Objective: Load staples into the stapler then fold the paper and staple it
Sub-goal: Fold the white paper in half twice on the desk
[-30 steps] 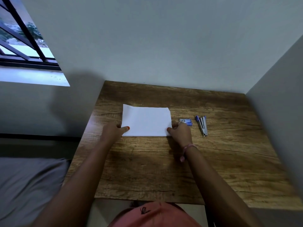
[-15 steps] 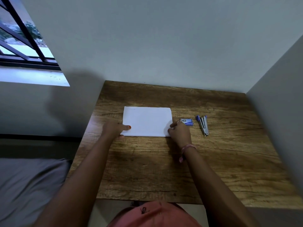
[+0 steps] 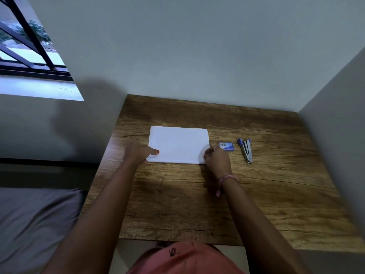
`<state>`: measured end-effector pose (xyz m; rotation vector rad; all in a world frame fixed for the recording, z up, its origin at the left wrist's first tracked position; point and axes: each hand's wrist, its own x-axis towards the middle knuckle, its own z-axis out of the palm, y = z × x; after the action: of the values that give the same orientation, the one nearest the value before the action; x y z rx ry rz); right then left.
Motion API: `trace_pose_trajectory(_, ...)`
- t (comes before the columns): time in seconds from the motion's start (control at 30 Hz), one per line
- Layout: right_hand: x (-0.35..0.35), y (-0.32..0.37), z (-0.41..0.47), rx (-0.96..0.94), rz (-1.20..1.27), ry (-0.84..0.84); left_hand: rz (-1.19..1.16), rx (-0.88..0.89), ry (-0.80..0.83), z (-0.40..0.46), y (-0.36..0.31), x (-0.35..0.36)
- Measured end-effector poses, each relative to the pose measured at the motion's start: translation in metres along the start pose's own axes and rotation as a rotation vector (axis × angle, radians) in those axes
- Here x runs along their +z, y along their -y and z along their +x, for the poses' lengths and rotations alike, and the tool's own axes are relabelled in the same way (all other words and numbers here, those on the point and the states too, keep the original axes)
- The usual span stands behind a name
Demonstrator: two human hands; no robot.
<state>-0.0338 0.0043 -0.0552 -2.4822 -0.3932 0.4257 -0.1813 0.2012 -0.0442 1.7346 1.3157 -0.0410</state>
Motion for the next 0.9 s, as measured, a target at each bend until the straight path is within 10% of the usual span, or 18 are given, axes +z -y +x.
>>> trace_pose_trajectory(0.33, 0.005, -0.003, 0.001, -0.037, -0.035, -0.012, 0.515, 0.238, -0.172, -0.009, -0.012, 0.013)
trace_pose_trajectory(0.6, 0.006, -0.006, 0.004, -0.042, -0.010, -0.016, 0.574, 0.442, 0.088, 0.006, -0.014, 0.001)
trace_pose_trajectory(0.9, 0.001, -0.022, 0.009, -0.103, 0.045, -0.182, 0.812, 0.626, 0.033, 0.003, -0.018, 0.015)
